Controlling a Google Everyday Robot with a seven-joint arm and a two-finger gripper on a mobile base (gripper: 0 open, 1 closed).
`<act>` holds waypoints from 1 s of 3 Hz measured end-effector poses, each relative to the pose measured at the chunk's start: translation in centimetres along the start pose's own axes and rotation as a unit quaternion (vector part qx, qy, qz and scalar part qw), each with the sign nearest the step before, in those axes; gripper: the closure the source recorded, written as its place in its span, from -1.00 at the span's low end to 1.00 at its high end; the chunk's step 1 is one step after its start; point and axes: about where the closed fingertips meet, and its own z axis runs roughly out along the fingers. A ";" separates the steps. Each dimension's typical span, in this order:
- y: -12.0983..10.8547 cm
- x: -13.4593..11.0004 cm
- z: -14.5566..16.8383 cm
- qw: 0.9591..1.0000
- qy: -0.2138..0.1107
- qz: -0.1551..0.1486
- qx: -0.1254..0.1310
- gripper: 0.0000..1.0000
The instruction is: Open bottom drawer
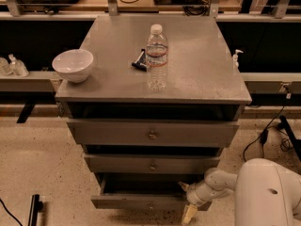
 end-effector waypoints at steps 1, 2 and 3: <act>0.0 0.0 0.0 1.000 0.000 0.000 0.000 -1.00; 1.4 0.3 0.2 1.000 0.007 0.002 -0.010 -1.00; 3.8 0.2 0.7 0.999 0.015 -0.003 -0.031 -0.64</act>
Offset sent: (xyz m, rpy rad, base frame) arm -0.0299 -0.0073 -0.0029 -0.0356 0.0385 0.0165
